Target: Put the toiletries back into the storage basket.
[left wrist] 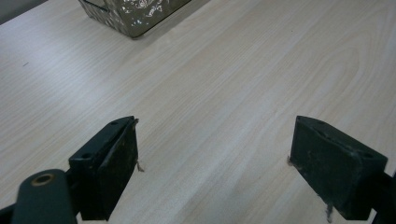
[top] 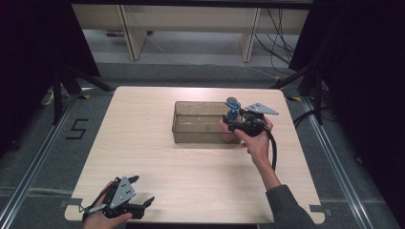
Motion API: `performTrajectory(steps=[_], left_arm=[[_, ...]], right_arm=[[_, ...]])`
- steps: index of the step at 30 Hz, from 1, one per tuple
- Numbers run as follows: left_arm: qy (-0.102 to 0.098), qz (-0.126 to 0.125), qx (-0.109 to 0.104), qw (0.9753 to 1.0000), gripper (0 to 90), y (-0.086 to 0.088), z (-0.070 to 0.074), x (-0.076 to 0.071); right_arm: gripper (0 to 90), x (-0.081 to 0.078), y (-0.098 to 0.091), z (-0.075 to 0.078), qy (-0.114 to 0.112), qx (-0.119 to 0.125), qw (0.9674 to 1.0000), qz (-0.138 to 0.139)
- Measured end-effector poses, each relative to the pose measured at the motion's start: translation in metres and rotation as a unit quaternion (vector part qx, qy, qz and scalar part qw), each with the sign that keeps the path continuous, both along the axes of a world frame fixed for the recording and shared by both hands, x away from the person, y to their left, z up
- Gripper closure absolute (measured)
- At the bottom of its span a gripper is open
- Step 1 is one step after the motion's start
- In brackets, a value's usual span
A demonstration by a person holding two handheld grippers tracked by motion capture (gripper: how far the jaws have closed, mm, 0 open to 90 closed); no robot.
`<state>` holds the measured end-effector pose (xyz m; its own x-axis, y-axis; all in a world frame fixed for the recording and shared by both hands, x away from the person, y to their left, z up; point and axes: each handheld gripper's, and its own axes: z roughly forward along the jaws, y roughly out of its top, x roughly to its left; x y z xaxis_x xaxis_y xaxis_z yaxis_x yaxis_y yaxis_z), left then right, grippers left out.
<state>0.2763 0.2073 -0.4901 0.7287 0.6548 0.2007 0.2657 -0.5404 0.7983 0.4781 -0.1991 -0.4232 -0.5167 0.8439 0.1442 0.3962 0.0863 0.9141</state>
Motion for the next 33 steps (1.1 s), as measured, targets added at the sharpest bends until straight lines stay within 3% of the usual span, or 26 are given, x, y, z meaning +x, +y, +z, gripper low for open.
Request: performTrajectory(steps=[2, 3, 7, 8, 9, 12, 14, 16, 18, 19, 20, 22, 26, 30, 31, 33], left_arm=[[0.001, 0.001, -0.004, 1.0, 14.7, 0.0, 0.0, 0.0], [-0.003, 0.004, -0.005, 1.0, 14.8, 0.0, -0.001, 0.0], [0.001, 0.0, -0.004, 1.0, 14.8, 0.0, 0.0, 0.0], [0.002, 0.003, -0.016, 0.9999, 14.8, -0.002, -0.001, 0.0], [-0.002, 0.002, -0.008, 1.0, 14.7, -0.001, -0.001, 0.0], [-0.002, 0.002, -0.008, 1.0, 14.7, -0.001, -0.001, 0.0], [-0.003, 0.004, -0.014, 0.9999, 14.7, -0.002, -0.002, -0.001], [0.0, 0.001, 0.001, 1.0, 14.7, 0.0, 0.0, 0.0], [0.0, 0.001, 0.001, 1.0, 14.7, 0.0, 0.0, 0.0], [0.0, 0.001, 0.0, 1.0, 14.7, 0.0, 0.0, 0.0], [0.0, 0.001, 0.001, 1.0, 14.7, 0.0, 0.0, 0.0], [0.003, 0.001, -0.013, 0.9999, 14.8, -0.002, -0.001, -0.001], [-0.003, 0.003, -0.008, 1.0, 14.8, -0.001, -0.001, 0.0], [-0.003, 0.004, -0.013, 0.9999, 14.7, -0.002, -0.002, -0.001], [0.002, 0.002, -0.002, 1.0, 14.7, 0.0, 0.0, -0.001], [0.001, 0.001, -0.007, 1.0, 14.8, -0.001, 0.0, -0.001]], right_arm=[[22.6, 0.0, -0.001, -0.001, -0.006, -0.004, 1.0, -0.001], [22.2, -0.001, 0.0, -0.002, 0.001, 0.01, 0.9999, -0.002], [22.0, -0.003, 0.0, -0.002, 0.0, 0.003, 1.0, 0.001], [22.0, -0.003, 0.0, -0.002, -0.002, 0.004, 1.0, 0.005], [22.0, -0.004, 0.0, -0.002, 0.002, 0.001, 1.0, 0.004], [21.8, -0.007, 0.0, -0.001, 0.0, 0.009, 1.0, -0.004], [21.7, -0.008, -0.002, 0.001, -0.003, -0.001, 1.0, -0.005], [21.6, -0.009, -0.004, 0.002, -0.008, -0.001, 1.0, 0.001], [21.5, -0.012, -0.005, 0.003, -0.003, 0.009, 0.9999, -0.005], [21.4, -0.013, -0.007, 0.003, -0.01, 0.0, 0.9999, -0.005], [21.4, -0.015, -0.006, 0.003, -0.001, 0.015, 0.9999, -0.008], [21.4, -0.016, -0.008, 0.003, -0.009, 0.01, 0.9999, -0.003], [21.4, -0.02, -0.009, 0.004, -0.001, 0.017, 0.9998, -0.009], [21.2, -0.021, -0.011, 0.003, -0.013, 0.004, 0.9999, -0.002], [21.2, -0.023, -0.008, 0.003, 0.001, 0.019, 0.9998, -0.006], [21.2, -0.023, -0.009, 0.002, -0.009, 0.012, 0.9999, 0.001]])
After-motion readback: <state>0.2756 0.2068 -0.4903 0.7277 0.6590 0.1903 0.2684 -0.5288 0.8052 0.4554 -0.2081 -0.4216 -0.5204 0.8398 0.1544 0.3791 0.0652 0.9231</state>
